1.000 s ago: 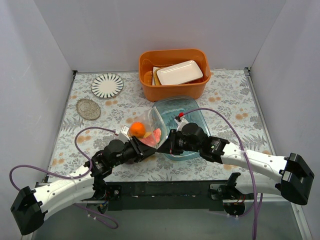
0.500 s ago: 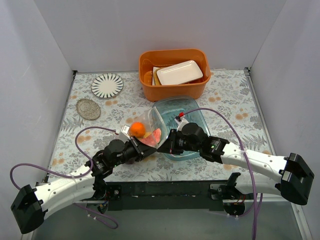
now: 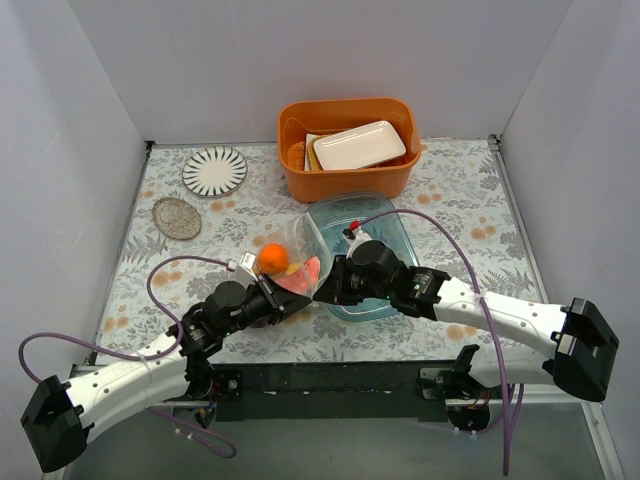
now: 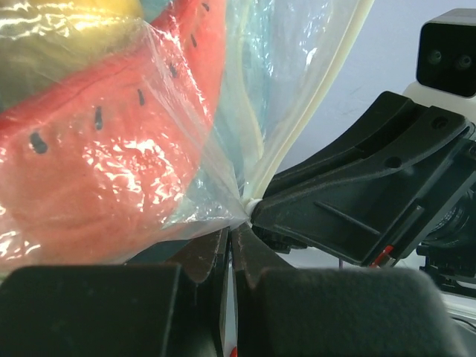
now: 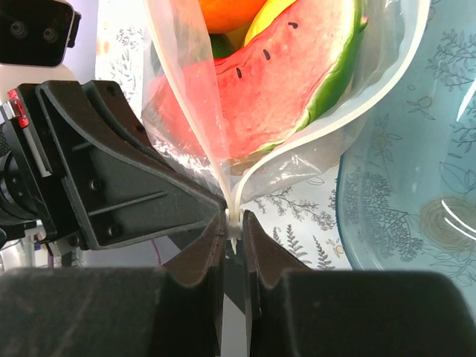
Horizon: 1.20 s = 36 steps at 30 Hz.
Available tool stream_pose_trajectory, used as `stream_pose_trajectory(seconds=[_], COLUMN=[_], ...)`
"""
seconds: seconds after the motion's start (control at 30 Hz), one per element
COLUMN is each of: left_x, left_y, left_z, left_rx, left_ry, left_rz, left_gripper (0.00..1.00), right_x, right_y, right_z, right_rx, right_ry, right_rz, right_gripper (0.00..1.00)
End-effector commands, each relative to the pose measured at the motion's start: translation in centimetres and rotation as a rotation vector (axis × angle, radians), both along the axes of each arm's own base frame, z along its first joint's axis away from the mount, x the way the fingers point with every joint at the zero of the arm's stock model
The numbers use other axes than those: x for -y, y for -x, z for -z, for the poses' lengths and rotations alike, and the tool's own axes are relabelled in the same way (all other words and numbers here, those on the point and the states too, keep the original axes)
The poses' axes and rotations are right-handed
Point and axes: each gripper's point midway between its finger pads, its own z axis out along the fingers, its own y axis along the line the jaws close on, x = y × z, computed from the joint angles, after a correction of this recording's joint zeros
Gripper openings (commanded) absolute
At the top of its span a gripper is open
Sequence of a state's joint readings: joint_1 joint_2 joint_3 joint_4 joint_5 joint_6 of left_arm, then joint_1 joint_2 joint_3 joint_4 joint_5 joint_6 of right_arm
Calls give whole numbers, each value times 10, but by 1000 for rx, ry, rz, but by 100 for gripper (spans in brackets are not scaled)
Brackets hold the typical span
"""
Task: Place the food in the zip-top bag and seal the zipper
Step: Zip the zipper food storage bag at the center of the board.
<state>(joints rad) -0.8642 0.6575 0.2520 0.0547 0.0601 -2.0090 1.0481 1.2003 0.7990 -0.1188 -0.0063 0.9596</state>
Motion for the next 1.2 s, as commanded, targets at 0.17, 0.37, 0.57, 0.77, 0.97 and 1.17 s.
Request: stream_pose_trajectory(seconds=[0.17, 0.37, 0.57, 0.77, 0.97, 1.17], left_x=[12, 18, 19, 15, 11, 9], left_y=[21, 26, 32, 35, 39, 45], left_z=[1, 3, 7, 10, 12, 15], left_rx=[-184, -161, -170, -179, -187, -199], left_ry=[110, 88, 81, 76, 70, 57], left_rz=[71, 129, 161, 160, 164, 188], left_gripper=[0, 0, 0, 0, 0, 0], right_x=[3, 4, 12, 17, 20, 18], right_y=[-33, -36, -45, -50, -57, -61], right_z=[-32, -33, -40, -40, -41, -39], right_rx=[169, 190, 234, 251, 272, 279], right_ry=[-19, -41, -31, 5, 34, 54], right_rz=[94, 110, 163, 187, 202, 198], right_gripper=[6, 6, 6, 6, 8, 8])
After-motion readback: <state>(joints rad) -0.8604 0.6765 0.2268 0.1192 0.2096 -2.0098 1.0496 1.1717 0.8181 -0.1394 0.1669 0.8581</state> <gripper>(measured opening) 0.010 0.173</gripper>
